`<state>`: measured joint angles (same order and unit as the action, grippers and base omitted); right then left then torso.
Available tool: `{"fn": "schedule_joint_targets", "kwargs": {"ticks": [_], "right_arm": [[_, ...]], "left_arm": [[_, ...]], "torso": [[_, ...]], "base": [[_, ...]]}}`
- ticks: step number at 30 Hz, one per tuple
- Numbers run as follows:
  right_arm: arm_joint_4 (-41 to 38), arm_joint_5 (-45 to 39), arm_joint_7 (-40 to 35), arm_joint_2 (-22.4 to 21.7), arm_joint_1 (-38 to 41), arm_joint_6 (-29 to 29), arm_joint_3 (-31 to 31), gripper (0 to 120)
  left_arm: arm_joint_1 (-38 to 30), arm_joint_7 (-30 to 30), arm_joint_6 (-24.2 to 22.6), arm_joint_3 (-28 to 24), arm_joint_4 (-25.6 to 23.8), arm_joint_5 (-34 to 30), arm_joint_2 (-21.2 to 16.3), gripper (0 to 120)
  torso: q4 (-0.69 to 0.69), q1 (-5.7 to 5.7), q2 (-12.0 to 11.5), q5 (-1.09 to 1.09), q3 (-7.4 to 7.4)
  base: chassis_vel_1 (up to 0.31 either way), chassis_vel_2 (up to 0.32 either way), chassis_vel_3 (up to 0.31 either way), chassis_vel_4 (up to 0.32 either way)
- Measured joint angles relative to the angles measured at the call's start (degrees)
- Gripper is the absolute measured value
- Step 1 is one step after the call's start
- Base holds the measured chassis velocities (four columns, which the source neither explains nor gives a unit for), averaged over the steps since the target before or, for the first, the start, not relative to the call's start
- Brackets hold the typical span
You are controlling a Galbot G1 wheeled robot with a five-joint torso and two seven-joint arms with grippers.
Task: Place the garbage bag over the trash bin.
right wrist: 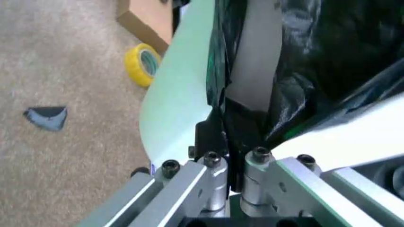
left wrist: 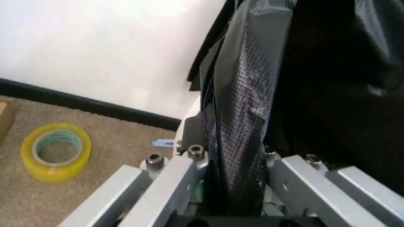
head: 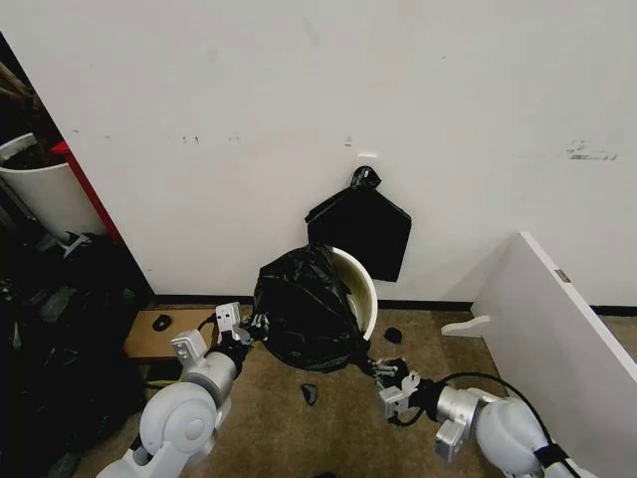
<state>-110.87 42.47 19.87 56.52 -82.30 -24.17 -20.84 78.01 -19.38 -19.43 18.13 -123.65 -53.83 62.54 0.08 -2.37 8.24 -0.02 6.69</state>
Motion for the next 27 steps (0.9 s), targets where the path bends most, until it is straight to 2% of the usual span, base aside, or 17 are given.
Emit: {"fn": "schedule_joint_targets", "kwargs": {"ticks": [7,16,27], "right_arm": [[4.16,-2.81,-5.08,0.94,0.29,-0.33,0.25,0],[8.51,-4.70,-8.04,1.47,1.31,-0.26,0.56,0],[12.36,-14.23,-11.99,2.31,2.71,2.24,3.51,0]], "left_arm": [[1.00,0.38,-1.66,-0.19,0.06,1.12,0.07,0],[2.70,0.44,-3.65,-0.12,-1.36,1.63,0.04,0],[4.72,0.88,-4.26,-0.54,-2.75,3.79,0.35,0]], "torso": [[0.00,0.00,0.00,0.00,0.00],[0.00,0.00,0.00,-0.01,0.00],[0.00,0.00,0.00,0.00,0.00]], "base": [[0.000,0.000,0.000,0.000],[0.000,0.000,0.000,0.000],[0.000,0.000,0.000,0.000]]}}
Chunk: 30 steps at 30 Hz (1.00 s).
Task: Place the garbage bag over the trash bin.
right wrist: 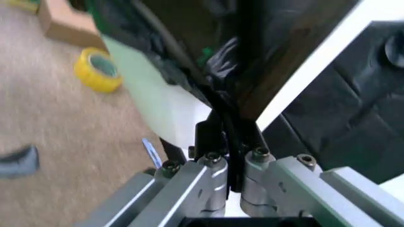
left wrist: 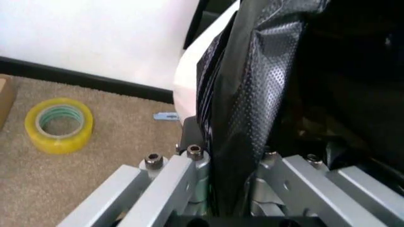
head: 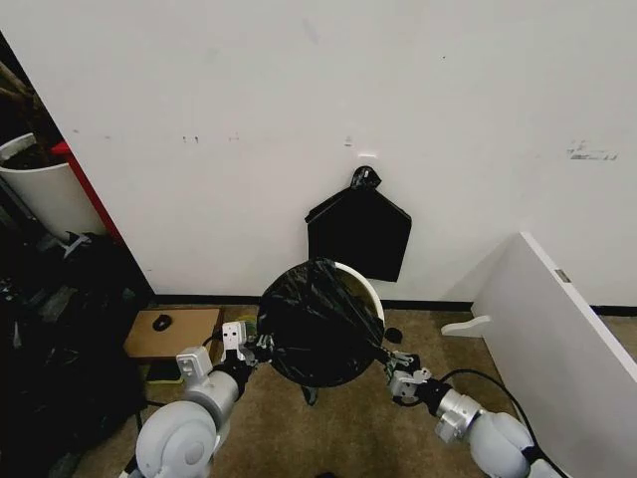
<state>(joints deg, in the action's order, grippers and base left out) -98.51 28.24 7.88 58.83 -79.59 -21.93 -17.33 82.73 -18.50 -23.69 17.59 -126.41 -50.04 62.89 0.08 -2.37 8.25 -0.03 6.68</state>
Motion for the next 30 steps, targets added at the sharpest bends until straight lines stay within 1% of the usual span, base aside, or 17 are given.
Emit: {"fn": "schedule_joint_targets", "kwargs": {"ticks": [2,3,4,8,9,10,12,14,16,19,20,22,23,25,26,27,30], "right_arm": [[-0.28,-4.58,-0.70,-0.29,-0.29,-0.33,0.80,1],[-1.27,-7.63,-0.24,-0.88,-0.70,-0.63,1.00,7],[-1.27,-7.63,-0.24,-0.88,-0.70,-0.63,1.00,7],[-4.42,-20.07,7.07,-4.12,-2.05,-2.28,0.73,23],[-4.45,-21.09,7.72,-4.38,-2.12,-2.54,0.69,25],[-4.46,-25.61,11.04,-5.36,-2.42,-3.76,0.39,31],[-4.43,-26.38,11.74,-5.51,-2.46,-3.99,0.30,33],[-3.77,-31.44,17.00,-6.63,-2.68,-5.73,-0.73,43],[-3.14,-33.57,20.44,-7.26,-2.75,-6.71,-1.81,52],[-2.63,-34.23,22.15,-7.49,-2.76,-7.37,-2.67,56],[-1.85,-34.97,24.42,-7.61,-2.74,-8.14,-4.03,65],[0.34,-36.27,29.79,-7.67,-2.43,-9.26,-7.26,73],[0.85,-37.07,31.08,-7.67,-2.32,-9.39,-8.06,77],[1.16,-38.54,32.18,-7.70,-2.23,-9.40,-8.68,82],[0.99,-41.50,32.61,-7.75,-2.25,-9.12,-8.83,88],[0.99,-41.50,32.61,-7.75,-2.25,-9.12,-8.83,88],[-2.97,-47.93,28.58,-7.95,-3.09,-5.68,-6.61,98]], "left_arm": [[-0.09,0.03,0.61,-0.13,0.02,0.84,0.07,0],[-0.47,0.18,1.49,-0.17,0.51,1.44,0.08,0],[-0.47,0.18,1.49,-0.17,0.51,1.44,0.08,0],[-3.01,0.30,3.46,-0.22,4.65,3.07,-0.12,0],[-3.16,0.30,3.54,-0.21,4.93,3.12,-0.14,0],[-3.64,0.35,3.80,-0.20,6.05,3.26,-0.21,0],[-3.70,0.36,3.85,-0.20,6.23,3.28,-0.22,0],[-4.08,0.65,4.22,-0.22,7.34,3.64,-0.27,0],[-4.13,0.77,4.35,-0.36,7.88,3.99,-0.34,0],[-4.14,0.84,4.52,-0.38,8.02,4.18,-0.39,0],[-4.16,0.96,4.72,-0.39,8.06,4.27,-0.47,0],[-4.14,1.06,4.85,-0.43,8.11,4.35,-0.79,0],[-4.14,1.08,4.88,-0.45,8.16,4.42,-0.88,0],[-4.12,1.15,4.98,-0.47,8.22,4.57,-0.98,0],[-3.97,1.44,5.21,-0.59,8.26,4.93,-1.12,0],[-3.97,1.44,5.21,-0.59,8.26,4.93,-1.12,0],[-3.38,2.59,6.32,-1.25,8.29,6.69,-1.25,0]], "torso": [[0.00,0.00,0.00,0.01,0.00],[0.00,0.00,0.00,0.01,0.00],[0.00,0.00,0.00,0.01,0.00],[0.00,0.00,0.00,-0.01,0.00],[0.00,0.00,0.00,-0.01,0.00],[0.00,0.00,0.00,0.00,0.00],[0.01,0.00,0.00,0.00,0.00],[0.01,0.00,0.00,0.00,0.00],[-0.01,0.00,0.00,0.00,0.01],[0.00,0.00,0.00,0.00,0.00],[0.00,0.00,0.00,0.00,0.00],[0.01,0.00,0.00,0.01,0.00],[0.01,0.00,0.00,0.01,0.00],[0.01,0.00,0.00,0.00,0.00],[0.00,0.00,0.00,0.00,0.00],[0.00,0.00,0.00,0.00,0.00],[0.00,0.00,0.00,0.00,0.00]], "base": [[0.000,0.000,0.000,0.000],[0.000,0.000,0.000,0.000],[0.000,0.000,0.000,0.000],[0.000,0.000,0.000,0.000],[0.000,0.000,0.000,0.000],[0.000,0.000,0.000,0.000],[0.000,0.000,0.000,0.000],[0.000,0.000,0.000,0.000],[0.000,0.000,0.000,0.000],[0.000,0.000,0.000,0.000],[0.000,0.000,0.000,0.000],[0.000,0.000,0.000,0.000],[0.000,0.000,0.000,0.000],[0.000,0.000,0.000,0.000],[0.000,0.000,0.000,0.000],[0.000,0.000,0.000,0.000],[0.000,0.000,0.000,0.000]]}}
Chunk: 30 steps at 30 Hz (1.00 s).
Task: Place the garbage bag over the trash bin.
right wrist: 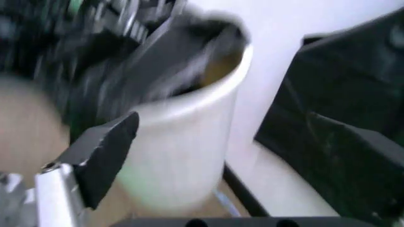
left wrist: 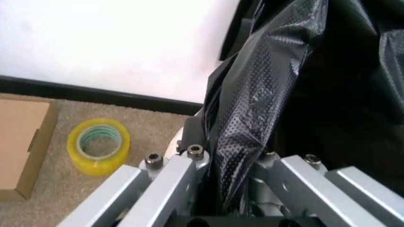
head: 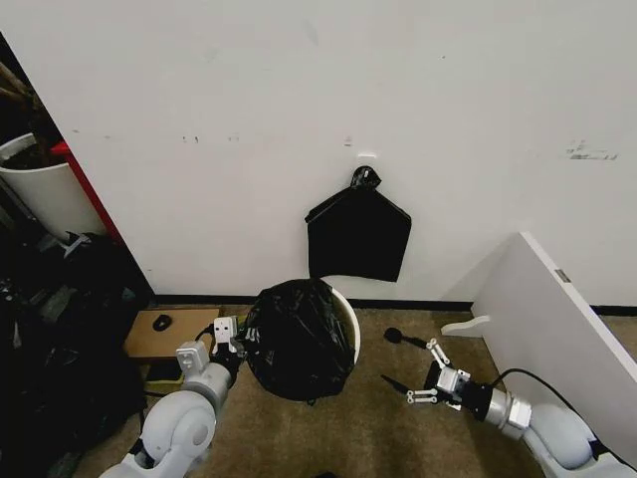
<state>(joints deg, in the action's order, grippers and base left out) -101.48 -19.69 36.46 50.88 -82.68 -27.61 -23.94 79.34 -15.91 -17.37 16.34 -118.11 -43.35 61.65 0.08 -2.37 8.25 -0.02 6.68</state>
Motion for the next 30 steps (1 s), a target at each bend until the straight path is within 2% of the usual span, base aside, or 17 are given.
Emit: {"fn": "schedule_joint_targets", "kwargs": {"ticks": [3,4,9,11,12,14,15,16,18,20,22,24,30], "right_arm": [[-6.27,-1.96,-8.00,0.00,-1.07,7.37,3.16,100],[-6.27,-1.96,-8.00,0.00,-1.07,7.37,3.16,100],[-15.81,-2.46,-24.08,-0.02,-1.86,21.59,10.71,100],[-19.98,-5.51,-32.66,-0.01,-1.47,31.77,14.16,100],[-19.98,-5.51,-32.66,-0.01,-1.47,31.77,14.16,100],[-22.68,-10.52,-37.15,0.16,-0.67,38.16,15.67,98],[-22.96,-11.12,-37.62,0.20,-0.55,38.76,15.79,98],[-24.69,-15.97,-40.78,0.58,0.39,42.52,16.40,92],[-26.23,-22.80,-44.10,1.19,1.75,46.19,16.44,84],[-26.40,-23.82,-44.49,1.27,1.93,46.65,16.38,82],[-26.70,-28.39,-46.19,1.63,2.60,48.29,15.82,70],[-26.40,-29.89,-47.10,1.92,2.89,48.50,15.65,66],[-24.87,-30.71,-48.97,2.88,4.05,47.92,15.48,65]], "left_arm": [[0.44,1.08,0.88,-0.86,0.14,1.94,0.25,0],[0.44,1.08,0.88,-0.86,0.14,1.94,0.25,0],[1.60,3.67,2.84,-1.79,1.08,5.29,1.05,0],[2.17,5.33,4.42,-1.93,1.73,6.72,1.37,0],[2.17,5.33,4.42,-1.93,1.73,6.72,1.37,0],[2.51,6.27,5.03,-1.96,1.81,6.90,1.52,0],[2.53,6.30,5.04,-1.96,1.81,6.87,1.53,0],[2.63,6.64,5.16,-1.97,1.81,6.48,1.62,0],[2.64,7.35,5.59,-2.02,1.89,6.26,1.73,0],[2.64,7.44,5.66,-2.04,1.93,6.23,1.75,0],[2.60,7.73,5.82,-2.18,2.12,6.18,1.88,0],[2.55,7.97,5.90,-2.24,2.17,6.18,1.91,0],[2.46,8.69,6.11,-2.47,2.19,6.47,1.98,0]], "torso": [[-0.01,0.00,0.00,-0.03,0.00],[-0.01,0.00,0.00,-0.03,0.00],[0.00,0.00,0.00,-0.01,0.00],[0.00,0.00,0.00,-0.01,0.00],[0.00,0.00,0.00,-0.01,0.00],[0.00,0.00,0.00,-0.01,0.00],[0.00,0.00,0.00,-0.01,0.00],[0.00,0.00,0.00,-0.01,0.00],[-0.01,0.00,0.00,-0.01,0.00],[-0.01,0.00,0.00,-0.01,0.00],[0.00,0.00,0.00,-0.01,0.00],[0.00,0.00,0.00,-0.01,0.00],[0.00,0.00,0.00,0.00,0.00]], "base": [[0.000,0.000,0.000,0.000],[0.000,0.000,0.000,0.000],[0.000,0.000,0.000,0.000],[0.000,0.000,0.000,0.000],[0.000,0.000,0.000,0.000],[0.000,0.000,0.000,0.000],[0.000,0.000,0.000,0.000],[0.000,0.000,0.000,0.000],[0.000,0.000,0.000,0.000],[0.000,0.000,0.000,0.000],[0.000,0.000,0.000,0.000],[0.000,0.000,0.000,0.000],[0.000,0.000,0.000,0.000]]}}
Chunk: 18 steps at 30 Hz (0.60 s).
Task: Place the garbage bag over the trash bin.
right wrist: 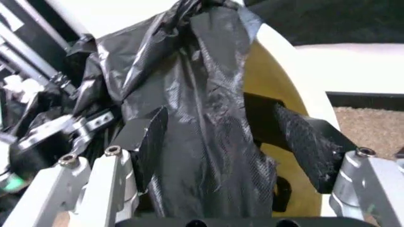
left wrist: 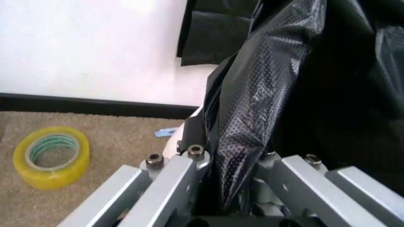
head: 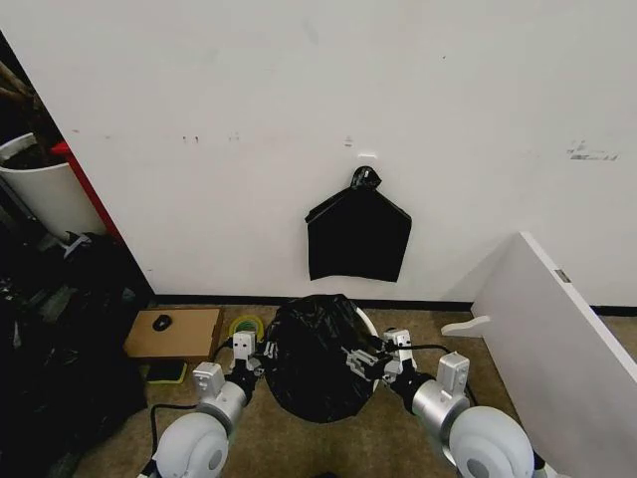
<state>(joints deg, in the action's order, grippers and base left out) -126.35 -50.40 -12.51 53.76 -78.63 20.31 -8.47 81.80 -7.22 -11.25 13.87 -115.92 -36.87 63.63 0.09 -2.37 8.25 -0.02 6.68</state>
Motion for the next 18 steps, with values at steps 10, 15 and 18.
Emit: {"fn": "schedule_joint_targets", "kwargs": {"ticks": [10,15,18], "right_arm": [[1.20,1.24,-2.28,1.29,2.60,-2.04,0.08,65],[0.72,8.74,-0.23,1.22,1.76,-4.87,-0.11,62],[-1.75,14.97,1.77,0.26,0.61,-7.70,-1.52,62]], "left_arm": [[0.39,0.10,0.01,-0.03,-0.61,0.40,0.11,0],[0.39,0.17,0.26,0.23,-0.59,0.90,0.11,0],[0.34,0.10,0.81,0.47,0.14,1.98,-0.03,0]], "torso": [[0.00,0.00,0.00,-0.01,0.00],[0.00,0.00,0.00,0.00,0.00],[0.00,0.00,0.00,-0.01,0.00]], "base": [[0.000,0.000,0.000,0.000],[0.000,0.000,0.000,0.000],[0.000,0.000,0.000,0.000]]}}
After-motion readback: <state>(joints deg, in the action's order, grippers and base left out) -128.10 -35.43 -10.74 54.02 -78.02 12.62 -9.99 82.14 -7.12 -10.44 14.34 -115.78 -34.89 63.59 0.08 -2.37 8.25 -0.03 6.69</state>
